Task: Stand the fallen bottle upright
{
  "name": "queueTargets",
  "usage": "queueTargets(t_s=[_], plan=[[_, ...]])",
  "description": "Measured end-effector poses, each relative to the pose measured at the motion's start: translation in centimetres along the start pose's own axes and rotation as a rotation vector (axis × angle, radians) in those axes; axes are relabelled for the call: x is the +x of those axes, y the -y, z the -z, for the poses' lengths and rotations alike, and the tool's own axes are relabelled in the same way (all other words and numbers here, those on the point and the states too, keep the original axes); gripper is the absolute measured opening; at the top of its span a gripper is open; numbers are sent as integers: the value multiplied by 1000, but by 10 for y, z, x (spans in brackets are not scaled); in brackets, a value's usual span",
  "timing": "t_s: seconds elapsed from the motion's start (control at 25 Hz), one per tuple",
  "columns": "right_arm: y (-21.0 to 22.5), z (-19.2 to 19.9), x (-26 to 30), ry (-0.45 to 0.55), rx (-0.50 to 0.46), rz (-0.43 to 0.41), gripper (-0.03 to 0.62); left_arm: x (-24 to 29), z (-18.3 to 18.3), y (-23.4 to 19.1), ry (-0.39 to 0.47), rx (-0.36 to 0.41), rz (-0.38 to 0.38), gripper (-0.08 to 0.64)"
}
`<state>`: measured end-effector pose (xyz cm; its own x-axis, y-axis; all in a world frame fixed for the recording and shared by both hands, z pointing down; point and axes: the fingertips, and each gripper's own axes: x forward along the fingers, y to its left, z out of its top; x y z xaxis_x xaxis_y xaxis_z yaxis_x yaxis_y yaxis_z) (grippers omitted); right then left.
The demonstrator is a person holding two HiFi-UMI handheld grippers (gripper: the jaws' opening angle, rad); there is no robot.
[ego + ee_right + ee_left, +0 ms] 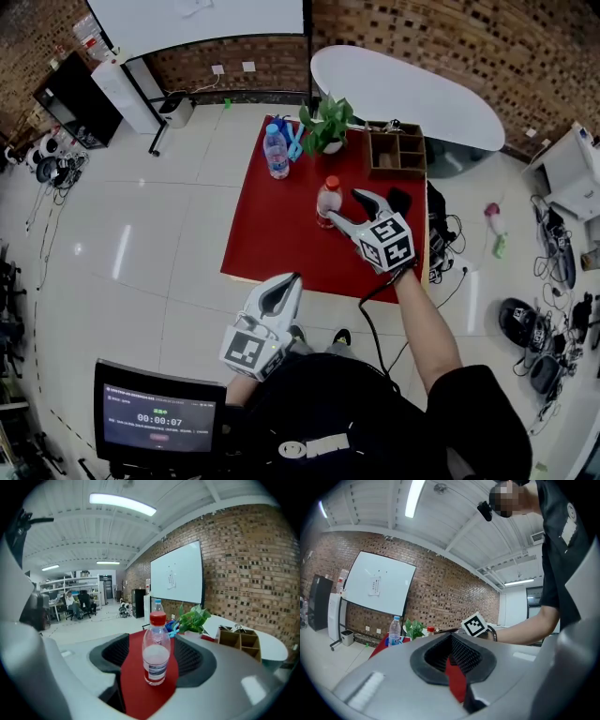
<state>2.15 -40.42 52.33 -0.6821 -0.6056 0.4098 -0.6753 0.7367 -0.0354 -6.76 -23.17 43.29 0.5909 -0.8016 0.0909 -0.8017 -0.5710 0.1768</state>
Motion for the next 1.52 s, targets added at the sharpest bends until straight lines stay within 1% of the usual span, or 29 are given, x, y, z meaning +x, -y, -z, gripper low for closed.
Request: queueTargets(t_s=[0.16,0.24,0.32,0.36,0.48,0.52,0.64,0.76,1.0,1.16,1.4,1.52], plan=[[-32,-23,-60,146,80,-3,290,-13,-1,9,10,15,10,6],[-49,-28,-84,186,86,8,285,-14,-1,13,11,21,21,6],[-67,-29,-104,207,76,19,254,-11,-2,18,12,24,34,6],[-74,-28,-113,213,69,26,226,-10,-3,21,12,24,42,6],[-91,-16,-132,209,64,68,25,-5,1,28,5,30,67,6],[-96,-9,-136,204,72,79,3,-4,3,30,-2,33,75,6],[-106,9,-142,181,105,107,3,0,13,36,-27,62,87,6],[-113,21,-142,157,111,119,3,5,19,35,-62,102,75,6],[-117,20,-135,154,104,128,3,27,35,28,-152,165,71,6],[-123,12,-131,174,118,139,3,34,27,30,-147,183,89,6],[-137,9,-129,180,135,161,3,29,29,35,-141,161,131,6],[-141,4,-128,183,130,165,3,24,28,35,-136,169,131,6]])
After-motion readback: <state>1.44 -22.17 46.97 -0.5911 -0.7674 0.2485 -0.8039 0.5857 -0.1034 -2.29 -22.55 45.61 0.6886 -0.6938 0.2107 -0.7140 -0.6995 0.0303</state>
